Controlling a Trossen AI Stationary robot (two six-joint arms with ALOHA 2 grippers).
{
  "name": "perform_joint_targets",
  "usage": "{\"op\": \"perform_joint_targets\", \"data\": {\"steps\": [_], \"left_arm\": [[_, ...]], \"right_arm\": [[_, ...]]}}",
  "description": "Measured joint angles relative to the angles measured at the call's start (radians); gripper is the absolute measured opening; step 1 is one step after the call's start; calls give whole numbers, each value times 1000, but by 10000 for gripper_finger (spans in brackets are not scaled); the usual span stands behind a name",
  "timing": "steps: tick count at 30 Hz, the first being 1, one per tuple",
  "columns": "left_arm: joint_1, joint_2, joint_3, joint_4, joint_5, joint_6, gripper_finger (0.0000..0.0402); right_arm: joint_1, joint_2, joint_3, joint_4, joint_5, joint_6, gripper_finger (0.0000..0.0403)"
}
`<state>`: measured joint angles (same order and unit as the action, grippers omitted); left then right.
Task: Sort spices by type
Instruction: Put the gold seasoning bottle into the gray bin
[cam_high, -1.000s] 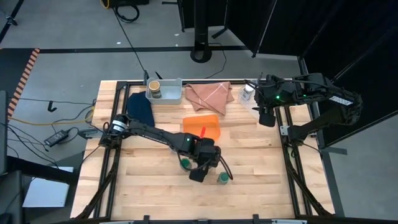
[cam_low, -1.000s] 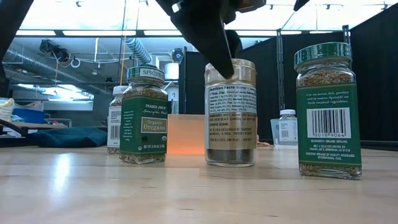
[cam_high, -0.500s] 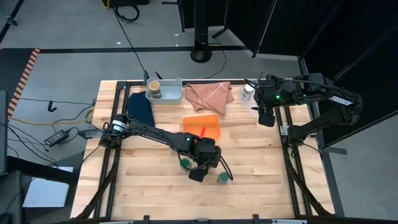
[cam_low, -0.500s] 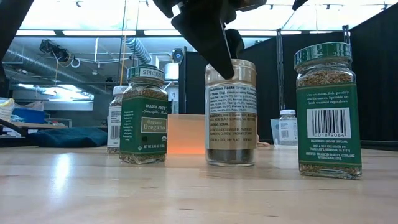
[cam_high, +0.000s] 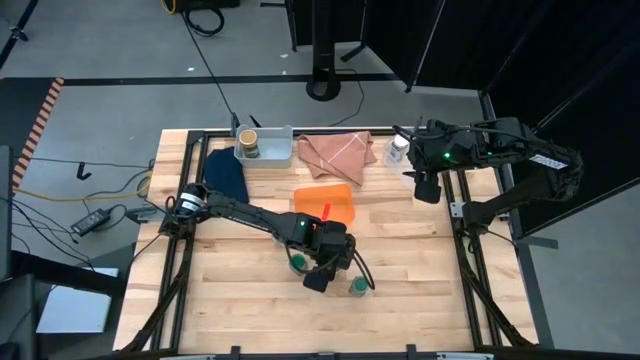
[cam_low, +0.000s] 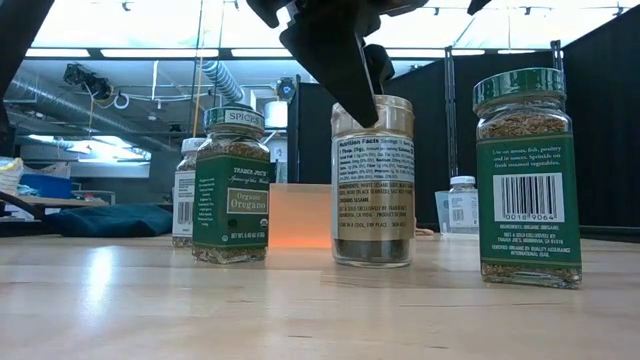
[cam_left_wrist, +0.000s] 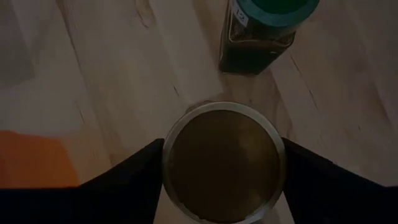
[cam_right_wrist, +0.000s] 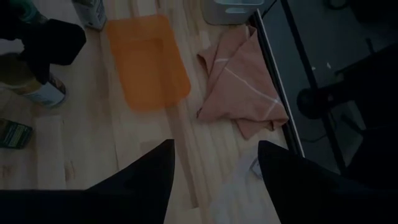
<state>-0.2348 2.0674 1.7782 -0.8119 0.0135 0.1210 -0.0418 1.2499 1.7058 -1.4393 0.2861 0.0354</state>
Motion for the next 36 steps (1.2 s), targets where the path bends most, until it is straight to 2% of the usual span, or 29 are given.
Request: {"op": "perform_joint_targets", "data": {"steps": [11,24,36], "left_arm": [[9,-10,29,-76,-1,-20,264],[26,-14,211,-264,-28,2,266],[34,-14,430,-503,-162,32,266]], "right_arm": [[0,0,0,2,-1,18,234],[0,0,0,5,-1,18,231],[0,0,0,9,-1,41,230]]}}
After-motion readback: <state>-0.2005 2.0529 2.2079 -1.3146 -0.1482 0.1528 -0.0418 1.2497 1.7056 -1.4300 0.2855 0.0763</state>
